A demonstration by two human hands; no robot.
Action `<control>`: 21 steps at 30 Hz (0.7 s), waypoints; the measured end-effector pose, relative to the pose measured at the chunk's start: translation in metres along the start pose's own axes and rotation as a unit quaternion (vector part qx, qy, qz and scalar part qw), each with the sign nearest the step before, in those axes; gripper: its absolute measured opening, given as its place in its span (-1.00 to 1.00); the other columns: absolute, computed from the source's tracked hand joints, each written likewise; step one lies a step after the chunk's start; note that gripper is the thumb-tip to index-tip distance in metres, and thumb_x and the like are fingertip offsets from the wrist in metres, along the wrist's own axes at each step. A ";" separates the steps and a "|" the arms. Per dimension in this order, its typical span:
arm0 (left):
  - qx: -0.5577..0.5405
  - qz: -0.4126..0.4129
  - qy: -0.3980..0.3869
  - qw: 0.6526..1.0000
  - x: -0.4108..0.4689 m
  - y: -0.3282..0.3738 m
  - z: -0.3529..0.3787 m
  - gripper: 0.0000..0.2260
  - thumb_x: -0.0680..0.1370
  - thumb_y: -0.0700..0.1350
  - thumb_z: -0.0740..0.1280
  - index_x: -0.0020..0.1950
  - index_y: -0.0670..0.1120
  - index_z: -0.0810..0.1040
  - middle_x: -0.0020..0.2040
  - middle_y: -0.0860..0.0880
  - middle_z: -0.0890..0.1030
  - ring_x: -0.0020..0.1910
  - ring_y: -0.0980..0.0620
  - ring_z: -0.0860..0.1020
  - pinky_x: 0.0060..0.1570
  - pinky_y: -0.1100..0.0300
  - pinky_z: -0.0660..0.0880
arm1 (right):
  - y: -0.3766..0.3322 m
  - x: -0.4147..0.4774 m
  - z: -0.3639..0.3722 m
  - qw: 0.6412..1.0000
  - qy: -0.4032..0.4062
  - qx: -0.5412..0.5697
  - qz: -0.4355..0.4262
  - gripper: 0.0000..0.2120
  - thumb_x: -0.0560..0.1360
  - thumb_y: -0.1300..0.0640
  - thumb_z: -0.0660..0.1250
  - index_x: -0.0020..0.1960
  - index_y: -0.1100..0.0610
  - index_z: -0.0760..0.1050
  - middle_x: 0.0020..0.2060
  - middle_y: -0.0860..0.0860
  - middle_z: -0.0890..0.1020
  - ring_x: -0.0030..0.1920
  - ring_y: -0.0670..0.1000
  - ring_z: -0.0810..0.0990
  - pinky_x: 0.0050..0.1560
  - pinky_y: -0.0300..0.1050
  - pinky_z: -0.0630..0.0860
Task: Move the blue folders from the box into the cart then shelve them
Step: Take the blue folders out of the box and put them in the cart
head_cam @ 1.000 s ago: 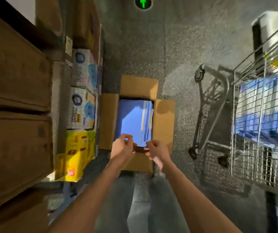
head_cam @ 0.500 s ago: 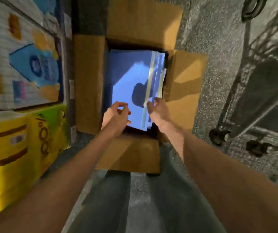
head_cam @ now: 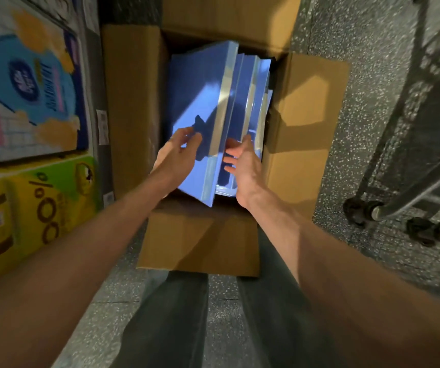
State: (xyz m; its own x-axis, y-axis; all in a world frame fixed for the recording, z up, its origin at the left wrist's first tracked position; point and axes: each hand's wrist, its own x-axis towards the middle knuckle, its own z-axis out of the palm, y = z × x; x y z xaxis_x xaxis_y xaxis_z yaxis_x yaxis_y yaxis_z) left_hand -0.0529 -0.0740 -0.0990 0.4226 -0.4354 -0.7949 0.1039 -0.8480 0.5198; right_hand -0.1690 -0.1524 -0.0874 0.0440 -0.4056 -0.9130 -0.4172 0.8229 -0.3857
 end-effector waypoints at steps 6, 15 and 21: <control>0.010 0.014 0.053 0.998 0.002 0.012 -0.024 -0.41 0.54 0.35 0.29 0.52 0.17 0.31 0.22 0.15 0.55 0.09 0.09 0.58 0.00 0.12 0.59 | -0.002 -0.016 0.027 0.996 -0.088 0.012 -0.003 -0.38 0.71 -0.14 -0.17 0.30 0.13 0.58 0.23 0.05 0.63 0.21 0.03 0.57 0.28 0.01 0.45; 0.109 -0.029 0.120 0.986 0.029 0.024 -0.051 -0.47 0.60 0.04 0.36 0.49 -0.10 0.30 0.37 -0.11 0.50 0.26 -0.13 0.53 0.15 0.02 0.51 | 0.000 -0.015 0.053 0.982 -0.187 0.027 0.024 -0.38 0.68 -0.21 -0.21 0.45 0.07 0.41 0.29 0.07 0.60 0.24 0.06 0.57 0.36 0.03 0.41; 0.124 0.011 0.149 0.981 0.017 0.022 -0.064 -0.74 0.60 -0.11 0.31 0.26 -0.17 0.48 0.12 -0.16 0.59 0.07 -0.14 0.58 0.08 -0.08 0.57 | 0.003 -0.038 0.040 0.983 -0.182 0.012 0.039 -0.41 0.70 -0.17 -0.18 0.51 0.11 0.32 0.30 0.13 0.59 0.31 0.16 0.54 0.28 0.04 0.47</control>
State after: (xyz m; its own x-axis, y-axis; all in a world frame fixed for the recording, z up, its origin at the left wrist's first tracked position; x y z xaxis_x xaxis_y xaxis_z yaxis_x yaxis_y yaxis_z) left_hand 0.0147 -0.0812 -0.0810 0.6700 -0.3791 -0.6382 -0.1157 -0.9026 0.4146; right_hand -0.1352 -0.1186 -0.0592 0.3357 -0.1760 -0.9254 -0.4110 0.8566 -0.3120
